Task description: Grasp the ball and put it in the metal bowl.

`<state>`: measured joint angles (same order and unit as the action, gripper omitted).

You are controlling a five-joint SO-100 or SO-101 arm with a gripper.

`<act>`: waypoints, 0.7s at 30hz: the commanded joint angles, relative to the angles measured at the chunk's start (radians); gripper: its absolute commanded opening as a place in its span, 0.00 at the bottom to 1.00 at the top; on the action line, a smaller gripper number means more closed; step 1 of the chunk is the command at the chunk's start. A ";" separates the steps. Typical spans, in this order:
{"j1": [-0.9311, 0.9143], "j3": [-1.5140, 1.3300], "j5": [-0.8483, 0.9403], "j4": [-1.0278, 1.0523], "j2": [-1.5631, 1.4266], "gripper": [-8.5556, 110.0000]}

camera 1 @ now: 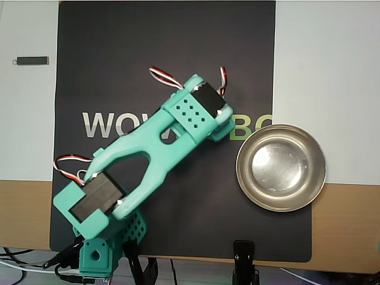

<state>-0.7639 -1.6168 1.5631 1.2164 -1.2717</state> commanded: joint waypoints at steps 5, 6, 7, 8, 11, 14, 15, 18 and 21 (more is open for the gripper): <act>-0.003 0.018 0.006 -0.002 -0.003 0.52; -0.003 0.018 0.006 -0.002 -0.003 0.52; -0.003 0.018 0.006 -0.002 0.002 0.52; -0.003 0.018 0.006 -0.002 0.008 0.52; -0.002 0.020 0.005 -0.023 0.025 0.52; -0.002 0.020 0.002 -0.043 0.031 0.52; -0.002 0.020 0.002 -0.043 0.034 0.52; -0.002 0.020 0.002 -0.043 0.035 0.52; 0.002 0.020 0.000 -0.043 0.035 0.52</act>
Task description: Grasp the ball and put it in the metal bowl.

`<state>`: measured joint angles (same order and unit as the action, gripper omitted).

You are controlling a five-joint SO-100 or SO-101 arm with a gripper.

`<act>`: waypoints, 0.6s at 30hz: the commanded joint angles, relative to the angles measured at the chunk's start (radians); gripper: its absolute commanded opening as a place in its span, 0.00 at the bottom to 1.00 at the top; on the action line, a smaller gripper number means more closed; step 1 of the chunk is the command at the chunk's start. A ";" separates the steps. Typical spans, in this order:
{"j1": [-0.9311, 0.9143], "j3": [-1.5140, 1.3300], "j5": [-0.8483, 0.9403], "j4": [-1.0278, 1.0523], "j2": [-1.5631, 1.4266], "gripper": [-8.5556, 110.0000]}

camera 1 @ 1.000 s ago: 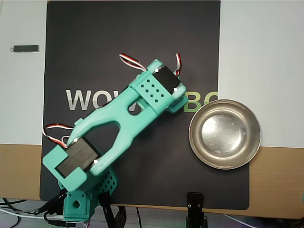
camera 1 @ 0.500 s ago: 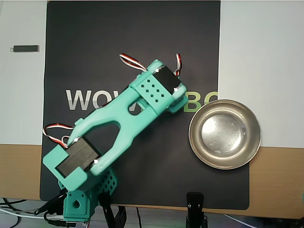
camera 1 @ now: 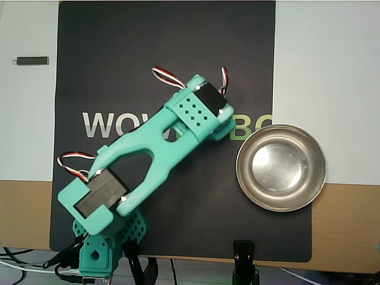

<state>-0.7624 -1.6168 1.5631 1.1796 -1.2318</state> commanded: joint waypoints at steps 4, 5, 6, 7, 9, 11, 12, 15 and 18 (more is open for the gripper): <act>0.000 0.020 0.000 -0.006 -0.005 0.52; 0.000 0.020 0.000 -0.006 -0.005 0.52; 0.000 0.020 0.000 -0.006 -0.005 0.52; 0.000 0.020 0.000 -0.006 -0.005 0.52; 0.000 0.020 0.000 -0.006 -0.005 0.52; -0.002 0.020 0.000 -0.006 -0.005 0.52; -0.002 0.020 0.000 -0.006 -0.005 0.52; -0.003 0.020 0.000 -0.006 -0.005 0.52; -0.005 0.020 -0.002 -0.006 -0.005 0.43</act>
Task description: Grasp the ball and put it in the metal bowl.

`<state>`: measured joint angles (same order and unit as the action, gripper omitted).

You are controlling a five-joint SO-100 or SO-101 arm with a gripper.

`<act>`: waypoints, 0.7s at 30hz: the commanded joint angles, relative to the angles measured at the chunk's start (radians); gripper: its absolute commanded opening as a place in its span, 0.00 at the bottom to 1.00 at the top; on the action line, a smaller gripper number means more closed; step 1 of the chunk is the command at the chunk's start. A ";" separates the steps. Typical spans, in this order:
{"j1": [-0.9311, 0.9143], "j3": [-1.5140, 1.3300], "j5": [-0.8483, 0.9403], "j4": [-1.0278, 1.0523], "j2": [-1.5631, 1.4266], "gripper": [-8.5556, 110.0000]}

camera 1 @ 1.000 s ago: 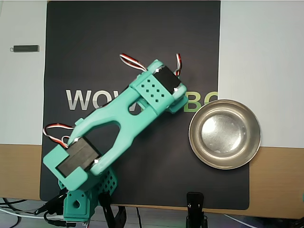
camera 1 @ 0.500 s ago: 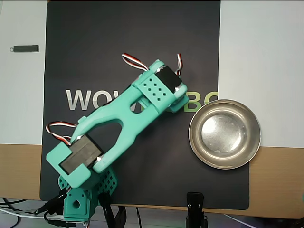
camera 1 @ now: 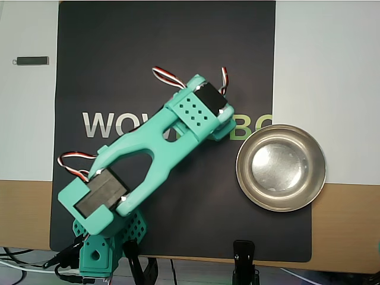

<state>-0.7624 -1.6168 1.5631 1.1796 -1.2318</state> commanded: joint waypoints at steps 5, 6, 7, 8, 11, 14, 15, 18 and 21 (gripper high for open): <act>-0.005 0.020 -0.002 -0.006 -0.005 0.27; -0.005 0.020 -0.002 -0.006 -0.005 0.27; -0.005 0.020 -0.002 -0.006 -0.005 0.26; -0.005 0.020 -0.002 -0.006 -0.005 0.26; -0.006 0.020 -0.002 -0.006 -0.005 0.26; -0.006 0.020 -0.002 -0.006 -0.014 0.26; -0.006 0.020 -0.002 -0.006 -0.017 0.27; -0.008 0.023 0.002 -0.006 -0.018 0.27; -0.009 0.057 0.002 0.005 -0.018 0.27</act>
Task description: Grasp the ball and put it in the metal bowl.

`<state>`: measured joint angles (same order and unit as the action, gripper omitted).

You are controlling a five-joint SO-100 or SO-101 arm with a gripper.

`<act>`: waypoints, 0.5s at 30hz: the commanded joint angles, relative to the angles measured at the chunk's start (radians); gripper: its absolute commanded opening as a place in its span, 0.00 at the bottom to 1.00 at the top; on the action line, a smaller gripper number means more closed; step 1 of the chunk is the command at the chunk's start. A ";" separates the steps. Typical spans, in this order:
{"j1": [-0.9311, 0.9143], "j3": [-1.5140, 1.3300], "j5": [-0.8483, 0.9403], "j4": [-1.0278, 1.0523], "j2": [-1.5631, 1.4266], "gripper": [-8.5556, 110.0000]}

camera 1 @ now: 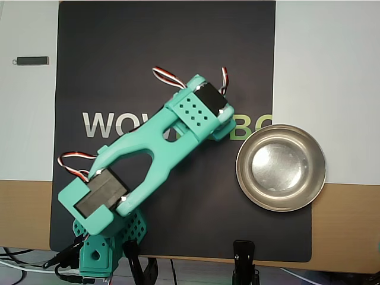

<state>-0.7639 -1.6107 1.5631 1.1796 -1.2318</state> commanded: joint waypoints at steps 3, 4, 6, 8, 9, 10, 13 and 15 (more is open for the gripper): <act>-0.008 0.083 -0.002 0.006 -0.020 0.27; -0.008 0.092 -0.002 0.006 -0.020 0.27; -0.008 0.104 -0.002 0.006 -0.031 0.27; -0.008 0.098 -0.002 0.006 -0.061 0.27; -0.008 0.095 -0.002 0.009 -0.078 0.27; -0.008 0.094 -0.002 0.021 -0.097 0.27; -0.009 0.094 0.005 0.092 -0.150 0.27; -0.018 0.094 0.006 0.141 -0.189 0.27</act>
<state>-0.7701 -1.5463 1.5631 1.2870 -1.3284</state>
